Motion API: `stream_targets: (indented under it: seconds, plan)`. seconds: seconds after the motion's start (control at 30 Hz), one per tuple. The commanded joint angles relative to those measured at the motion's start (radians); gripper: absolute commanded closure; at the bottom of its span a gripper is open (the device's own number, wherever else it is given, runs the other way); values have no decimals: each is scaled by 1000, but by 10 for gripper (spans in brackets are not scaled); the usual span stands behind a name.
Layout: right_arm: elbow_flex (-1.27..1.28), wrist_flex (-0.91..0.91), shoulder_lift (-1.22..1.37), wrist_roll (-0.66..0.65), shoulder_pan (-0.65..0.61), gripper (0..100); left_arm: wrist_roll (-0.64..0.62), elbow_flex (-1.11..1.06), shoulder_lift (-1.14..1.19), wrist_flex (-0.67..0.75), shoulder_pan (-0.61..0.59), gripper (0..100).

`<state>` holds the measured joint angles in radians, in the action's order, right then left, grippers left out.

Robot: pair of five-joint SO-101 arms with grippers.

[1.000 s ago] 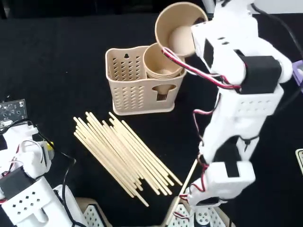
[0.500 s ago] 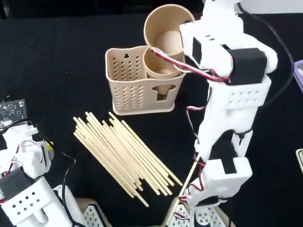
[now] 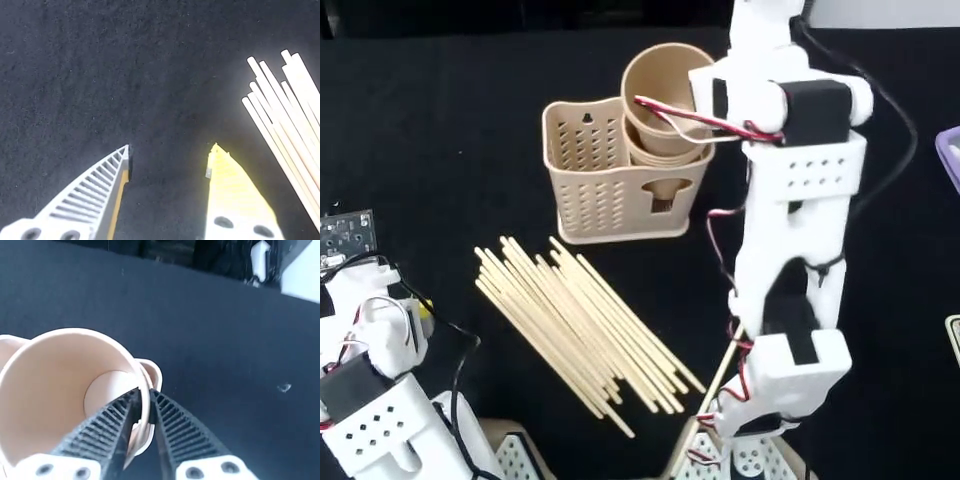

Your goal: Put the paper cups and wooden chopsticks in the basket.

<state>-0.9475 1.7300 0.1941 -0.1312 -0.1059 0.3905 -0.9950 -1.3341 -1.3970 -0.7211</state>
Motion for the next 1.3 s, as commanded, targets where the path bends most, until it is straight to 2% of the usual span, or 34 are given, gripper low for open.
stream_targets:
  seconds: [0.0, 0.1, 0.17, 0.4, 0.53, 0.67, 0.8, 0.9, 0.97, 1.0, 1.03, 1.07, 1.13, 1.27]
  plan:
    - [19, 11, -7, 14, -15, 914, 8, 12, -9, -6, 10, 747]
    - [24, 17, -8, 12, -41, 763, 8, 12, -9, -8, 10, 747]
    - [15, 17, -16, -5, -64, 713, 8, 12, -9, -8, 10, 747]
    - [-15, 35, -143, -17, -91, 784, 8, 10, -9, -8, 10, 747]
    - [191, 37, -334, -23, -94, 790, 8, 10, -9, -8, 10, 747]
    - [487, 2, -564, -94, -94, 790, 9, 10, -9, -6, 10, 747]
    - [785, -247, -702, -137, -72, 790, 9, 12, -9, -6, 10, 747]
    - [1018, -542, -748, -144, -68, 801, 9, 10, -9, -6, 10, 747]
    - [1138, -697, -750, -173, -66, 891, 9, 10, -9, -8, 10, 747]
    - [1179, -756, -750, -181, -66, 970, 9, 10, -9, -8, 10, 747]
    - [1207, -799, -750, -183, -66, 992, 9, 10, -9, -8, 10, 747]
    - [1221, -822, -750, -184, -60, 966, 9, 10, -9, -8, 10, 747]
    - [1222, -873, -750, -176, -46, 989, 9, 4, -9, -8, 10, 747]
    - [1250, -1094, -733, -176, -49, 987, 9, 1, -9, -6, 10, 747]
